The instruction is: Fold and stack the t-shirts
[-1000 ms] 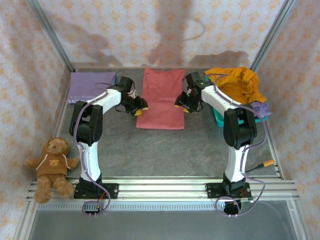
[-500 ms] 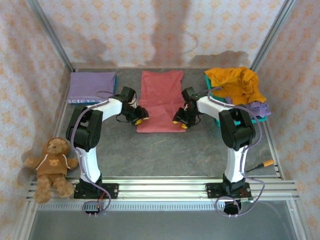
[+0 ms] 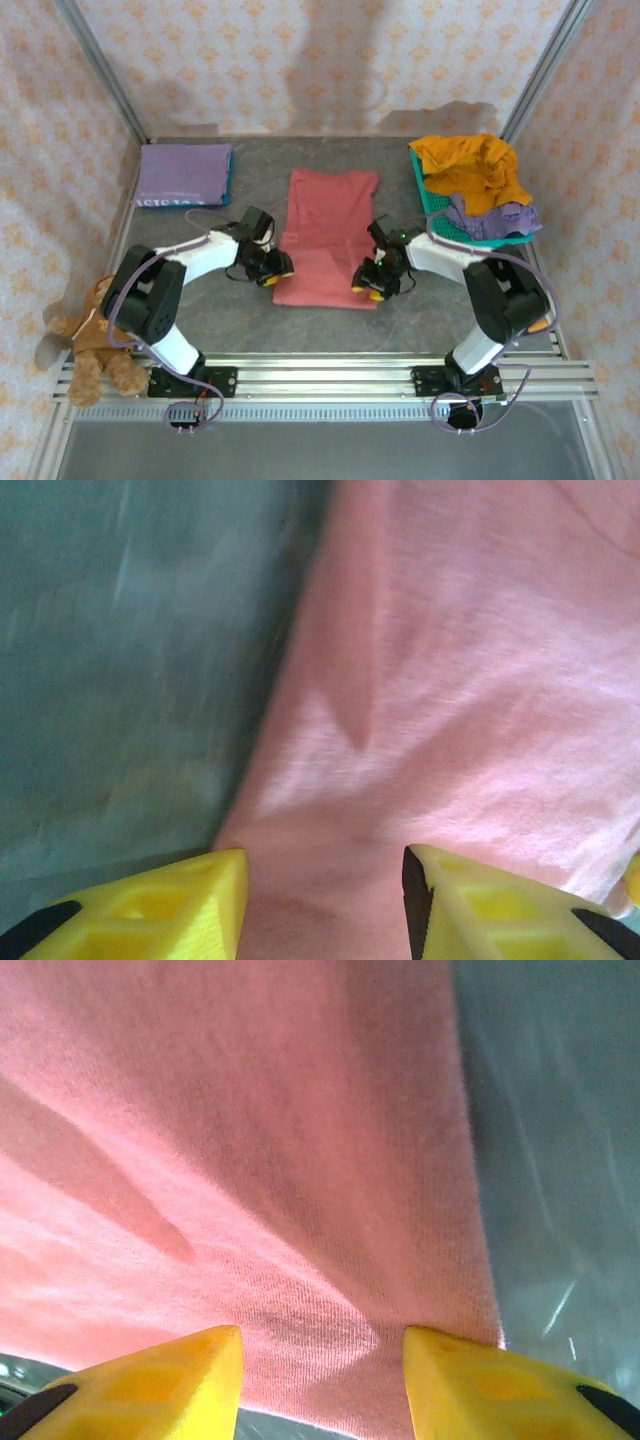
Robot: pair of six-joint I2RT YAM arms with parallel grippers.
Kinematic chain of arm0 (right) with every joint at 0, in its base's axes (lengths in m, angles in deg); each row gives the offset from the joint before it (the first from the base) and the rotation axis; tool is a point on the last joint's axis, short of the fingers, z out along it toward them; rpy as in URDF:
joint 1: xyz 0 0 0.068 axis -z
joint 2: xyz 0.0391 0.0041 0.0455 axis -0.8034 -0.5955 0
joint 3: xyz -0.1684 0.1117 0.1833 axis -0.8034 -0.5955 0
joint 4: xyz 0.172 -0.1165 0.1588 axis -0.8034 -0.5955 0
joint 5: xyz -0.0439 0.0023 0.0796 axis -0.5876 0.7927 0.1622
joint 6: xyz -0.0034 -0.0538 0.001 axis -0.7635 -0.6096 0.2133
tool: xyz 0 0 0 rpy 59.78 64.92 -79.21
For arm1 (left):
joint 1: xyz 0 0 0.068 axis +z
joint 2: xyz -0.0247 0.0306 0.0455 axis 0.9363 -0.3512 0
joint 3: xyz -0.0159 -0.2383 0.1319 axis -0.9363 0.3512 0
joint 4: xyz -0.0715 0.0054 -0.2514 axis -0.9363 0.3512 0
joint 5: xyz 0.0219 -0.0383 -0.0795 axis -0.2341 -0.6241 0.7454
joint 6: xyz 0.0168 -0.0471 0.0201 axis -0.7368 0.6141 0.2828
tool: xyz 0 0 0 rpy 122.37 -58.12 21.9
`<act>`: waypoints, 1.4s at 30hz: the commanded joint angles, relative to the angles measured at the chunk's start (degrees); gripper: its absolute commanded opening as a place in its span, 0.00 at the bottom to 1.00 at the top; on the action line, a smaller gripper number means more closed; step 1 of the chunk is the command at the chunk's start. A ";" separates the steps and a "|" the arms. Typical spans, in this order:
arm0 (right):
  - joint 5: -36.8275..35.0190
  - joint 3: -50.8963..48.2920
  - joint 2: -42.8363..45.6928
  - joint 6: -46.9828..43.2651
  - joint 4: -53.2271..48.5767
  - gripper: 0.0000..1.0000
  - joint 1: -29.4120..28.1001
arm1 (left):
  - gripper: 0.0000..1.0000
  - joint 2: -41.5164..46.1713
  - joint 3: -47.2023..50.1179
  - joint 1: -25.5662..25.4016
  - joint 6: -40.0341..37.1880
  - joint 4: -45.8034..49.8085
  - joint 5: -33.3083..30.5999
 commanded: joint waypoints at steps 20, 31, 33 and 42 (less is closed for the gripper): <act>-3.61 -15.16 27.19 15.58 -10.76 0.42 -3.35 | 0.40 20.64 11.27 -10.10 10.87 9.49 -2.54; -2.35 -16.62 24.48 15.75 -7.42 0.32 -3.37 | 0.35 20.62 14.32 -12.67 13.47 6.67 -1.39; -1.94 -16.85 24.02 15.71 -6.71 0.32 -3.32 | 0.35 20.40 15.07 -12.84 14.23 4.96 -1.06; -0.41 -18.07 21.04 16.34 -2.13 0.30 -3.40 | 0.33 16.04 14.83 -13.29 14.76 -0.23 -1.02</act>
